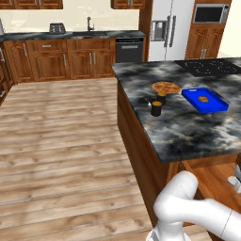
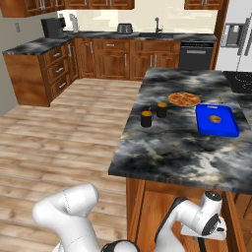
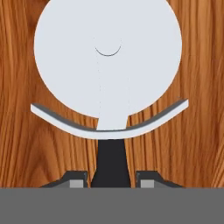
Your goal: Take the pizza cutter from the drawer on the right and place it on the dining counter for cutting.
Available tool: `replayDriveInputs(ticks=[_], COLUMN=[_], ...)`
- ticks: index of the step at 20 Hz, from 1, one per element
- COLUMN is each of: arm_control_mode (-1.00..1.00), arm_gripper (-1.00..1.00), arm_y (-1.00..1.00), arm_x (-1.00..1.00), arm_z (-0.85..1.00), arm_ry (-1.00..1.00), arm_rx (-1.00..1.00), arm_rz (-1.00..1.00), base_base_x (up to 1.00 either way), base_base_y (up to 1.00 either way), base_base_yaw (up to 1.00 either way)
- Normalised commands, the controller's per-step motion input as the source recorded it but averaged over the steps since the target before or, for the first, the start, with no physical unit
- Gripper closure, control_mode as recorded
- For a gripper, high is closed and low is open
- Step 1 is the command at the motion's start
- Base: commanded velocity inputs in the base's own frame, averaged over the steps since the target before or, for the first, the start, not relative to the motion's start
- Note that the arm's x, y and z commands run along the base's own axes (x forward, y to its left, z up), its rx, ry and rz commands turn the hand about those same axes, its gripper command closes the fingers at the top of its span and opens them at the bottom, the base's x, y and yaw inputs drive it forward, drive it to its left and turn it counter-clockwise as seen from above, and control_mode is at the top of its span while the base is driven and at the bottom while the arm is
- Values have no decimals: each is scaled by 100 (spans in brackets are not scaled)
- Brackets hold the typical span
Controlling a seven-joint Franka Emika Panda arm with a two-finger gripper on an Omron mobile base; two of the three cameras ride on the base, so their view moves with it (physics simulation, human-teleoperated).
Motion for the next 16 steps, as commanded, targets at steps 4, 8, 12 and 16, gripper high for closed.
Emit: replayDriveInputs(ticks=[4, 8, 12, 16], arm_control_mode=[-100, -100, -100, -100], arm_gripper=[100, 100, 100, 100], arm_y=[-2, 0, 9, 21], arm_x=[-31, 0, -1, -2], arm_z=[32, 56, 72, 74], arm_ry=[0, 0, 0, 1], arm_rx=[0, 0, 0, 0], arm_rz=[0, 0, 0, 0], base_base_x=[0, 0, 0, 0], base_base_y=[0, 0, 0, 0], base_base_yaw=[0, 0, 0, 0])
